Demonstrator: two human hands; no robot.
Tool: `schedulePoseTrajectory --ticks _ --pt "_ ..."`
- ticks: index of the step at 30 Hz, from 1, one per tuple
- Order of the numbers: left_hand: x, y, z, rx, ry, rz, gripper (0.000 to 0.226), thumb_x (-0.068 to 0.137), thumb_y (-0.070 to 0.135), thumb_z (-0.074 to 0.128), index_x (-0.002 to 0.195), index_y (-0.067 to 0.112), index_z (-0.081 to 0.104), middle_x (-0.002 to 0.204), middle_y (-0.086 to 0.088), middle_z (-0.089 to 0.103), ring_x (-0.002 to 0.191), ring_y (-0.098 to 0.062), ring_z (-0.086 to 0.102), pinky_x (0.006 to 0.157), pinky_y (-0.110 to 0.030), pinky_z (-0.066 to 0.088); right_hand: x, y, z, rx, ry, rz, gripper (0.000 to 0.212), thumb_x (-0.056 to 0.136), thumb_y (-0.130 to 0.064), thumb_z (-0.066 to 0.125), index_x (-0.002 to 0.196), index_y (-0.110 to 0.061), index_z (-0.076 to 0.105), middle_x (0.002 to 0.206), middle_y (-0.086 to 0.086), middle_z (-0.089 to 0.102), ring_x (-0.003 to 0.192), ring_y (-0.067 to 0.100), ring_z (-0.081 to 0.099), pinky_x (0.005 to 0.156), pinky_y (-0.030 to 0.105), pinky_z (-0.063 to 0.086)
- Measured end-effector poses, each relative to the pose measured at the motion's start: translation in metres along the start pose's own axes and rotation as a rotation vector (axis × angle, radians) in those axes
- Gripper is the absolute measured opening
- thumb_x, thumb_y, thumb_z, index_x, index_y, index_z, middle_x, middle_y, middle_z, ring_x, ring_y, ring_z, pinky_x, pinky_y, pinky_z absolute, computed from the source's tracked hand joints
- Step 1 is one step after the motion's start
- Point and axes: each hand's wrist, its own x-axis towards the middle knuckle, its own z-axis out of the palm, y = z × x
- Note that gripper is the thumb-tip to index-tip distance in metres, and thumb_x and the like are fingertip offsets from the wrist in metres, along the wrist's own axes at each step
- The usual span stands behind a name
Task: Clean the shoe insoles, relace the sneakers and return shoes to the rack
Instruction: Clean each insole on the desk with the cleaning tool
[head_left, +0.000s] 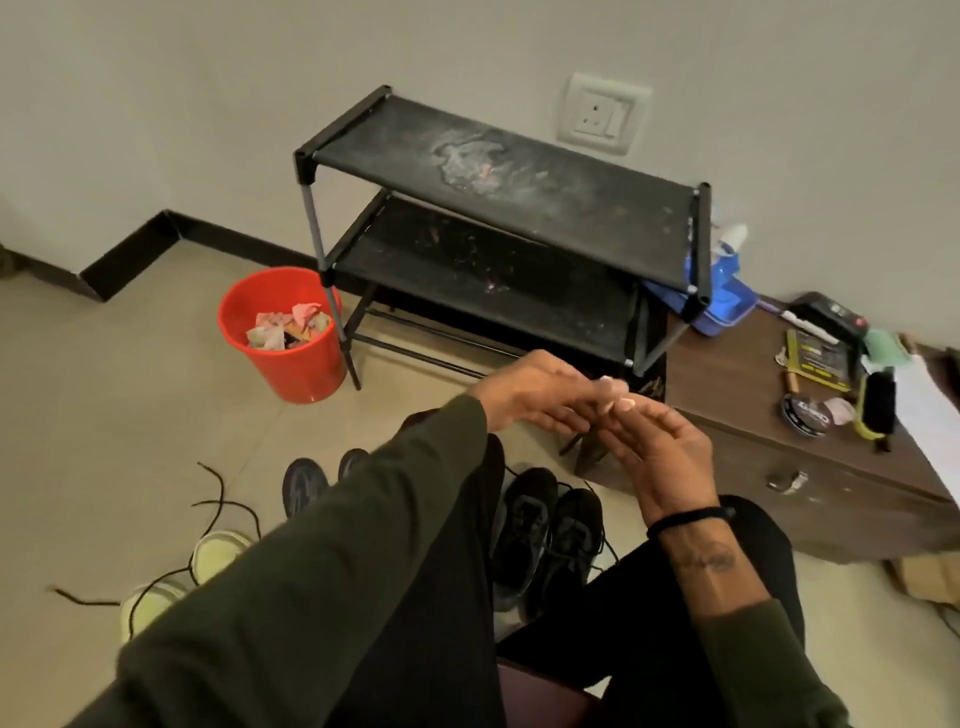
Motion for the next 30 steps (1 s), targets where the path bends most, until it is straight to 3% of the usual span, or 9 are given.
schedulePoseTrajectory --ticks 2,6,8,12,17,19,23,26,30 --pt "-0.009 -0.01 0.035 -0.046 0.097 0.092 0.036 0.086 0.03 0.08 0.117 0.012 0.072 0.101 -0.01 0.077 0.095 -0.024 0.075 0.086 -0.036 0.062 -0.013 0.003 -0.018 0.008 0.003 -0.056 0.047 0.075 -0.016 0.079 0.114 0.006 0.065 0.103 0.021 0.074 0.094 0.029 0.072 0.084 0.037 0.06" --pt "-0.026 -0.04 0.071 -0.264 0.29 0.194 0.022 0.093 0.009 0.071 0.115 0.006 0.074 0.1 -0.013 0.075 0.086 -0.02 0.071 0.085 -0.032 0.061 -0.029 0.018 -0.048 0.107 -0.021 0.021 0.033 0.076 -0.012 0.076 0.106 -0.001 0.067 0.1 0.018 0.073 0.091 0.027 0.071 0.088 0.039 0.059" --pt "-0.036 -0.051 0.074 -0.271 0.317 0.179 0.019 0.093 0.014 0.073 0.111 0.009 0.076 0.098 -0.013 0.076 0.087 -0.02 0.071 0.089 -0.035 0.06 -0.032 0.023 -0.055 0.131 -0.057 0.07 0.023 0.081 -0.008 0.074 0.103 -0.003 0.069 0.103 0.018 0.072 0.092 0.026 0.069 0.09 0.04 0.058" --pt "-0.049 -0.058 0.073 -0.247 0.294 0.163 0.03 0.089 0.037 0.077 0.111 0.018 0.076 0.099 -0.006 0.077 0.094 -0.023 0.074 0.089 -0.035 0.06 -0.031 0.026 -0.049 0.029 -0.147 0.021 0.024 0.082 -0.009 0.076 0.103 -0.002 0.069 0.106 0.018 0.072 0.095 0.026 0.07 0.091 0.041 0.058" --pt "-0.043 -0.078 0.068 -0.208 0.402 0.176 0.022 0.092 0.03 0.074 0.108 0.015 0.077 0.094 -0.001 0.077 0.081 -0.01 0.069 0.083 -0.03 0.059 -0.025 0.039 -0.046 -0.286 -0.244 -0.027 0.018 0.083 -0.014 0.08 0.099 -0.01 0.073 0.104 0.009 0.075 0.101 0.025 0.072 0.085 0.038 0.059" --pt "-0.037 -0.086 0.064 -0.093 0.451 0.186 0.019 0.091 0.031 0.075 0.105 0.018 0.079 0.093 0.005 0.076 0.082 -0.006 0.069 0.082 -0.03 0.059 -0.022 0.042 -0.047 -0.386 -0.246 -0.041 0.016 0.081 -0.018 0.082 0.095 -0.015 0.075 0.1 0.005 0.076 0.099 0.024 0.072 0.08 0.035 0.06" --pt "-0.023 -0.097 0.062 0.175 0.495 0.284 0.023 0.087 0.04 0.076 0.103 0.025 0.079 0.096 0.012 0.075 0.093 -0.009 0.07 0.085 -0.039 0.059 -0.019 0.042 -0.047 -0.452 -0.206 -0.072 0.033 0.074 -0.036 0.088 0.097 -0.018 0.074 0.099 0.001 0.076 0.092 0.015 0.073 0.076 0.03 0.06" --pt "-0.02 -0.097 0.061 0.126 0.444 0.283 0.021 0.088 0.039 0.076 0.102 0.024 0.08 0.095 0.012 0.076 0.092 -0.008 0.07 0.085 -0.039 0.059 -0.017 0.044 -0.045 -0.438 -0.155 -0.065 0.035 0.074 -0.039 0.086 0.097 -0.016 0.073 0.095 0.003 0.076 0.089 0.017 0.073 0.072 0.03 0.06" --pt "-0.018 -0.097 0.061 -0.037 0.41 0.215 0.018 0.095 0.029 0.071 0.106 0.016 0.078 0.093 0.004 0.077 0.079 -0.007 0.068 0.08 -0.03 0.06 -0.015 0.048 -0.045 -0.304 -0.129 -0.01 0.022 0.087 -0.026 0.077 0.098 -0.008 0.073 0.095 0.013 0.076 0.088 0.023 0.072 0.076 0.033 0.06"
